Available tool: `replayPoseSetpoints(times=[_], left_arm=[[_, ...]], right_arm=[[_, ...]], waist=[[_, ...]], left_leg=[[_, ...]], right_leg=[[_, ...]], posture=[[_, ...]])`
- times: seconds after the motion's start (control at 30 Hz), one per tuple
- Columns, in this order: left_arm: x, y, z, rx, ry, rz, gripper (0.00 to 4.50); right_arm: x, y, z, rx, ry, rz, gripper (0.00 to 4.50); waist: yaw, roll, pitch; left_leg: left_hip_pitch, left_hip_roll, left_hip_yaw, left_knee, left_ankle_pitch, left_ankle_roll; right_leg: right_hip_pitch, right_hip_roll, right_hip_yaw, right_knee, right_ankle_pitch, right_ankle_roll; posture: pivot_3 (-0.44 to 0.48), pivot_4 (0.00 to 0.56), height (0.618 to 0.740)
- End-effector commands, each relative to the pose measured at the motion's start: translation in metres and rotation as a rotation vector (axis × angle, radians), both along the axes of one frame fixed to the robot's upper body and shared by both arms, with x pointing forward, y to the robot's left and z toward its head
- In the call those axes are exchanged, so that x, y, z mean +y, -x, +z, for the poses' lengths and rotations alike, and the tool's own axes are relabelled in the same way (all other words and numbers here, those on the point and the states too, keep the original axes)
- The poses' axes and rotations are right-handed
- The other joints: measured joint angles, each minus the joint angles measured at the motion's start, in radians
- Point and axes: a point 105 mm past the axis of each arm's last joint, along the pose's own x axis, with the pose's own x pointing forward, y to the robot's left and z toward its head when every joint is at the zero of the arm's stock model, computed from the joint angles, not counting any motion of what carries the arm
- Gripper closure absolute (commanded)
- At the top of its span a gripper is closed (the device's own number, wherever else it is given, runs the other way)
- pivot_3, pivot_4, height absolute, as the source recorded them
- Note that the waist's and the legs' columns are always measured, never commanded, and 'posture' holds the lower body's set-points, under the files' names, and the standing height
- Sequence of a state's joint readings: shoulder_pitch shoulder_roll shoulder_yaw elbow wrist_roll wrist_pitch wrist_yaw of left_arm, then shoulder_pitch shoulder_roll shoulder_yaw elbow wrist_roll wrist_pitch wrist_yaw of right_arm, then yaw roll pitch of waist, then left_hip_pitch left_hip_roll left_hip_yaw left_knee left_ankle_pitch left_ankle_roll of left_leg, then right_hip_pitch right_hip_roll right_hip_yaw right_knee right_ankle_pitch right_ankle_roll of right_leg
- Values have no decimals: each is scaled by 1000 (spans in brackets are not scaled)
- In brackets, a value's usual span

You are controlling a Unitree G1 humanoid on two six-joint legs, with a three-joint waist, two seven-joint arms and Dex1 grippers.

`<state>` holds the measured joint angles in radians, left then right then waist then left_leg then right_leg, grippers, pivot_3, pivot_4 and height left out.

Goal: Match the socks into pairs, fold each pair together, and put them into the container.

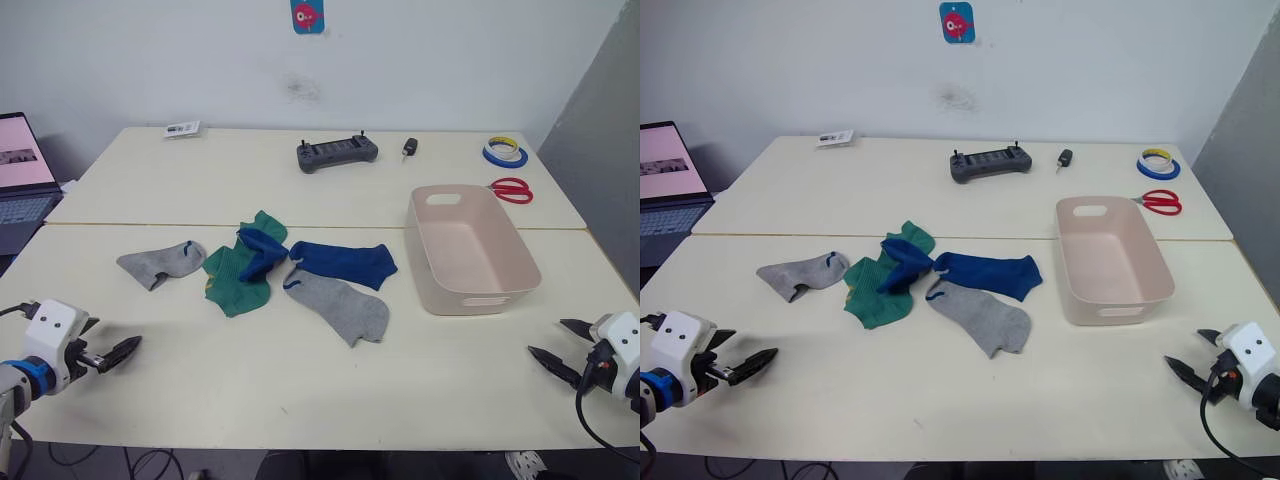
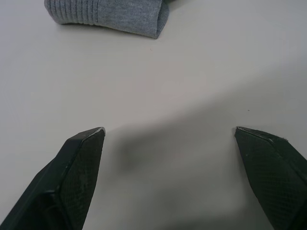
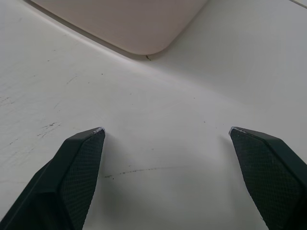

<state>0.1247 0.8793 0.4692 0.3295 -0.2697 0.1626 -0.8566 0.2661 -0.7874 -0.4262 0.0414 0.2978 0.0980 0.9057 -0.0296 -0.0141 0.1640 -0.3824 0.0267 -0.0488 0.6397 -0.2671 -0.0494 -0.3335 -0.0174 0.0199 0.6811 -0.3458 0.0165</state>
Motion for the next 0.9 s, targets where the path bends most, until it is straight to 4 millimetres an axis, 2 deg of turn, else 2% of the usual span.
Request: replayPoseSetpoints(times=[0.03, 0.2, 0.27, 0.43, 0.6, 0.8, 0.9], left_arm=[[-3, -7, 16, -51, 5, -30, 0], [-14, -10, 26, -101, 135, -104, 0], [-15, -3, 20, -21, 131, -143, 0], [-15, 0, 22, -17, 152, -152, 0], [-27, 4, 17, 3, 177, -207, 0], [-42, 4, 19, 17, 221, -248, 0], [-49, 3, 22, 20, 236, -273, 0]], right_arm=[[-3, -3, 17, -53, 18, 6, 45], [-6, -1, 23, -69, 41, -6, 45], [-5, 2, 23, -54, 25, -2, 45], [-5, 3, 32, -73, 9, 0, 45], [-5, 9, 32, -49, 14, 15, 45], [6, 15, 33, -32, 20, 71, 45], [20, 17, 38, -32, 22, 128, 45]], waist=[[0, 0, 0], [1, 0, 0], [0, 0, 0], [-2, 0, 1], [0, 0, 1], [0, 0, 1], [0, 0, 1]], left_leg=[[0, 0, 0, 0, 0, 0], [0, 0, 0, 0, 0, 0], [0, 0, 1, 0, 0, 0], [0, 1, 1, 0, 0, 0], [0, 1, 1, 0, 0, 0], [0, 1, 1, 0, 0, 0], [0, 1, 1, 0, 0, 0]], right_leg=[[0, 0, 0, 0, 0, 0], [0, 0, 0, 0, 0, 0], [0, 0, 0, 0, 0, 0], [-1, 0, 1, 0, 0, 0], [-1, 0, 0, 0, 0, 0], [-1, 0, 1, 0, 0, 0], [-1, 0, 1, 0, 0, 0]], posture=[[0, 150, 740], [0, 150, 740], [0, 150, 740], [0, 150, 740], [0, 150, 740], [0, 150, 740], [0, 150, 740]])
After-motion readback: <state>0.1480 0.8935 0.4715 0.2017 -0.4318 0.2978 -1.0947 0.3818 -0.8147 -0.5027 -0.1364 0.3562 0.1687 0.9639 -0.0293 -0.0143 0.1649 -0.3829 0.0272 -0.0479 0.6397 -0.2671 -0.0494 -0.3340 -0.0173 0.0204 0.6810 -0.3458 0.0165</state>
